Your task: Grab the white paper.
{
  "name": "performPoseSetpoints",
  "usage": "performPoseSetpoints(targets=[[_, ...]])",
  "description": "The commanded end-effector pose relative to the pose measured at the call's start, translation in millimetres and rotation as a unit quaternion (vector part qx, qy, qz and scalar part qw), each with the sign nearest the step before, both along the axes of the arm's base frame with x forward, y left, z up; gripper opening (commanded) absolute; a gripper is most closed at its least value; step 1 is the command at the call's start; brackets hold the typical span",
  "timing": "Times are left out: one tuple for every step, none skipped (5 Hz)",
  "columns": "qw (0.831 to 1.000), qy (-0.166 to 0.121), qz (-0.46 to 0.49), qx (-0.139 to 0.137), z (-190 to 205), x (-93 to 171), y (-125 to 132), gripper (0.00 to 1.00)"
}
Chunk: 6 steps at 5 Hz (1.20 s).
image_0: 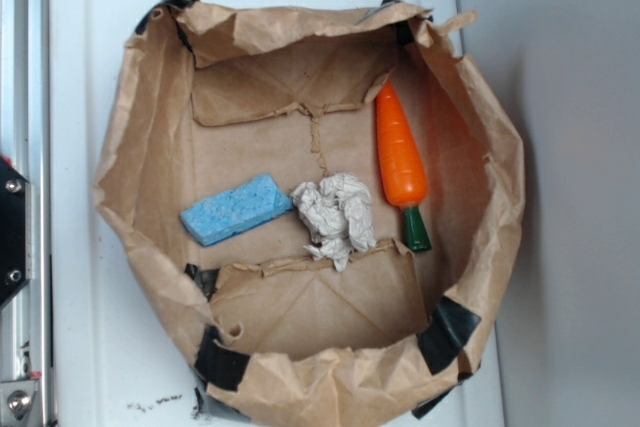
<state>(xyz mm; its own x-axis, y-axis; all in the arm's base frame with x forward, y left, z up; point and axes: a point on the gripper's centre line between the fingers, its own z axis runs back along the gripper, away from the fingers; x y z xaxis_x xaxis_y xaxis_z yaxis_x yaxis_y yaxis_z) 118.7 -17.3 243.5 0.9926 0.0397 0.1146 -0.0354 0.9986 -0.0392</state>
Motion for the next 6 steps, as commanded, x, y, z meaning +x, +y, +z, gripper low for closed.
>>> performPoseSetpoints(targets=[[1.0, 0.0, 0.0, 0.0, 0.0, 0.0, 0.0, 1.0], [0.999, -0.005, 0.033, -0.023, -2.5, 50.0, -5.0, 1.0], [0.999, -0.016, 0.035, -0.033, -11.6, 100.0, -1.4, 1.0], [0.999, -0.016, 0.035, -0.033, -11.6, 100.0, -1.4, 1.0], [0.999, -0.016, 0.035, -0.033, -11.6, 100.0, -1.4, 1.0], [0.999, -0.016, 0.035, -0.033, -11.6, 100.0, -1.4, 1.0]])
